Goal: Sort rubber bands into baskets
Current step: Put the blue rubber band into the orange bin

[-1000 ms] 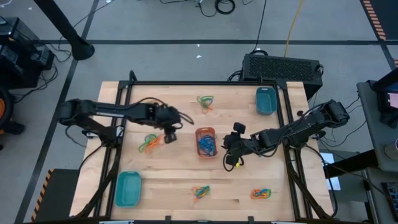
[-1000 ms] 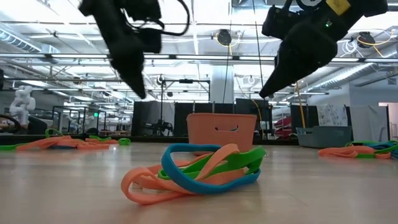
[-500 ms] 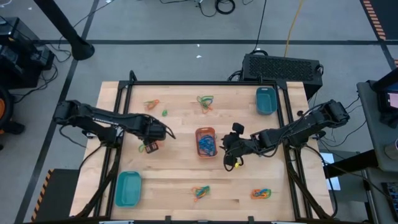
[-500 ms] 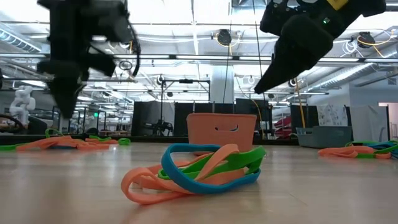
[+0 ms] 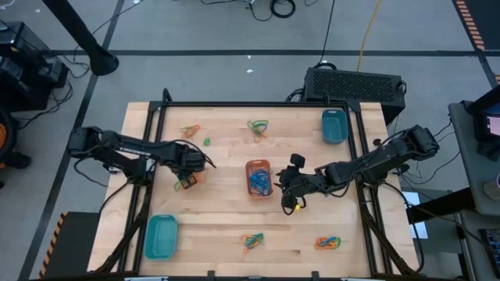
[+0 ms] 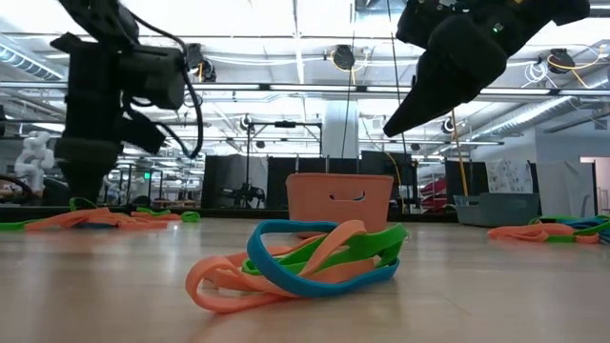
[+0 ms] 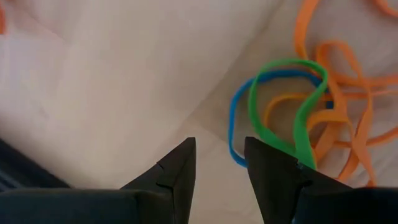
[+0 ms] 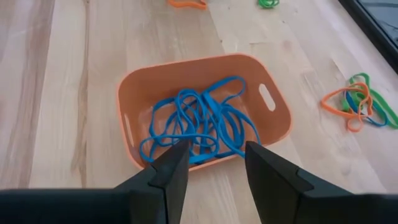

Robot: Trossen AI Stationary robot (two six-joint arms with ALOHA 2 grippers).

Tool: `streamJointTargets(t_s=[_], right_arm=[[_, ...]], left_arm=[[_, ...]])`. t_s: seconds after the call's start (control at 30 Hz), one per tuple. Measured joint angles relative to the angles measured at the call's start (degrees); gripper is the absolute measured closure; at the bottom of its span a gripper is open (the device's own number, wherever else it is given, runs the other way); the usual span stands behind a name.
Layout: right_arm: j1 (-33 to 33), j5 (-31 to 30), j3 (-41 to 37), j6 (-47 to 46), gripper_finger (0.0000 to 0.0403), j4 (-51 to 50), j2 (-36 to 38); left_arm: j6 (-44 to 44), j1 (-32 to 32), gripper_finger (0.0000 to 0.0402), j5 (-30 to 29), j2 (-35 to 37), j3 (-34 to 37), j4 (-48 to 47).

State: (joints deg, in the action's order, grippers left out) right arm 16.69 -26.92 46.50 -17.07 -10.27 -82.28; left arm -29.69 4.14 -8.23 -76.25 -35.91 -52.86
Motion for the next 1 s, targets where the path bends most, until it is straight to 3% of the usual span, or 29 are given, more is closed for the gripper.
streamJointTargets(t_s=[0.37,0.5,0.63,1.0], right_arm=[[0.0,0.02,0.0,-0.13,0.0255,-0.09,0.0],[0.0,0.0,0.0,-0.18,0.0255,-0.08,0.0],[0.0,-0.02,0.0,-0.18,0.0255,-0.06,0.0],[0.0,-0.04,0.0,-0.03,0.0255,0.03,0.0]], left_arm=[[0.03,0.02,0.027,2.12,0.11,3.25,5.71],[0.22,-0.02,0.0322,1.66,0.09,3.26,5.82],[0.21,0.09,0.039,-3.89,-0.09,3.35,4.9],[0.48,-2.37,0.0398,-8.63,-0.07,-3.73,1.66]])
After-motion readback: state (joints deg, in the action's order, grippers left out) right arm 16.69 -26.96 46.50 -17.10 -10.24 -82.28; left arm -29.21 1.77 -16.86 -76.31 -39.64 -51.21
